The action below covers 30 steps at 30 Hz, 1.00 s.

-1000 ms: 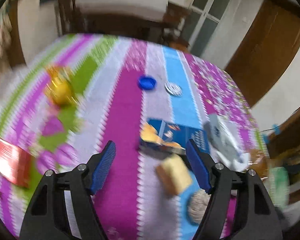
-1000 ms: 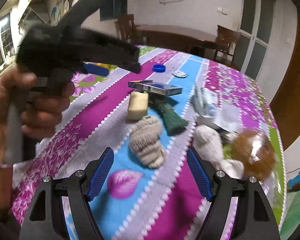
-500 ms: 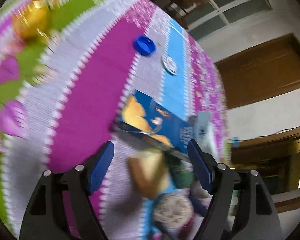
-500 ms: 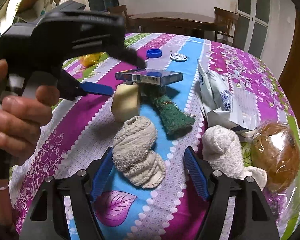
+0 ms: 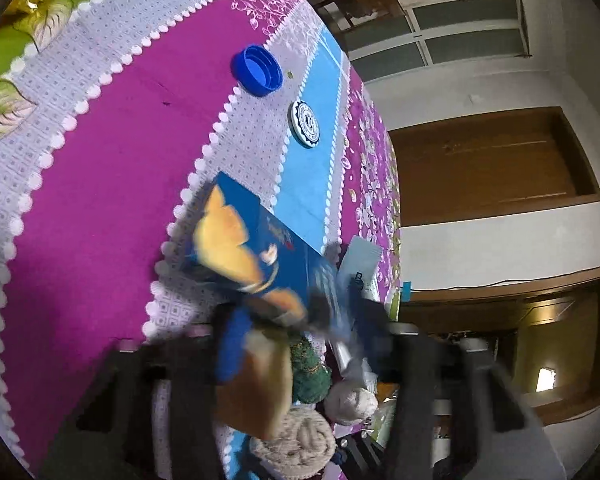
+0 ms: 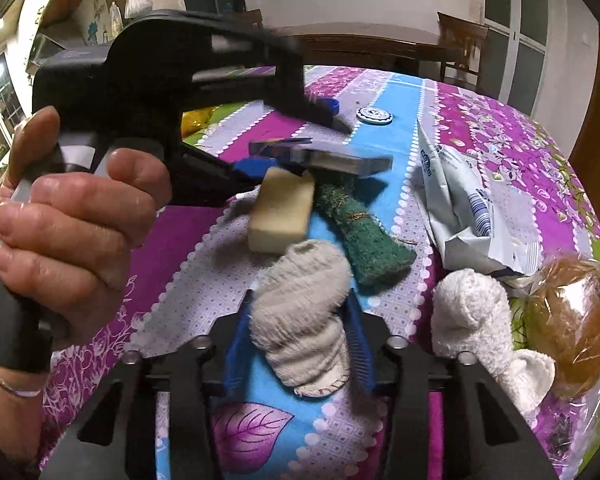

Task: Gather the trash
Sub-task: 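Grasp the blue cigarette box with the left tool while the right tool grasps the beige knitted cloth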

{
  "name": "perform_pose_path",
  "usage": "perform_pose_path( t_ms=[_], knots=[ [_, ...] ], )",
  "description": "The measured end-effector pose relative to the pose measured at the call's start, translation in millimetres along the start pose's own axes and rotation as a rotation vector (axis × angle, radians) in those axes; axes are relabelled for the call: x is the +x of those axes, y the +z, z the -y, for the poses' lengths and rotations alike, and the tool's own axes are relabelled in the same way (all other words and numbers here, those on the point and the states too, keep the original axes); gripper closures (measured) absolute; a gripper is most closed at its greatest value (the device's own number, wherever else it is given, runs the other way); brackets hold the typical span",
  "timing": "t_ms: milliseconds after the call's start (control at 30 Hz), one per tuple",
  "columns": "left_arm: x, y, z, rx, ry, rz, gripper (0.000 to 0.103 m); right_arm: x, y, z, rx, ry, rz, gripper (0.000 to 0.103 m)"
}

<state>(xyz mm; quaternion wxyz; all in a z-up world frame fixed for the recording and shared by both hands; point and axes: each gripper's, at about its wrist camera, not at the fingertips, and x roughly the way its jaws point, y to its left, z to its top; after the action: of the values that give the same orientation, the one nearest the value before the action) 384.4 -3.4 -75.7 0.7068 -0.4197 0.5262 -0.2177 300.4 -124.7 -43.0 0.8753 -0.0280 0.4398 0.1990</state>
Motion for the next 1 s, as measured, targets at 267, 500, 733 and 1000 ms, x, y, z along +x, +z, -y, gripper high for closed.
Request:
perform_pose_path(
  t_ms=[267, 500, 733, 1000],
  knots=[
    [-14.8, -5.1, -2.8, 0.006, -0.033, 0.027, 0.090, -7.3, -8.0, 5.6, 0.050, 0.016, 0.027, 0.071],
    [-58.5, -35.9, 7.3, 0.076, 0.008, 0.081, 0.092, -38.8, -38.3, 7.7, 0.100, 0.045, 0.070, 0.072],
    [-97.6, -84.7, 21.4, 0.267, 0.013, 0.099, 0.092, -95.7, -79.9, 10.5, 0.124, 0.040, 0.155, 0.072],
    [-101.3, -172.3, 37.2, 0.613, 0.270, 0.124, 0.092, -143.6, -124.2, 32.6, 0.231, 0.011, 0.207, 0.072]
  ],
)
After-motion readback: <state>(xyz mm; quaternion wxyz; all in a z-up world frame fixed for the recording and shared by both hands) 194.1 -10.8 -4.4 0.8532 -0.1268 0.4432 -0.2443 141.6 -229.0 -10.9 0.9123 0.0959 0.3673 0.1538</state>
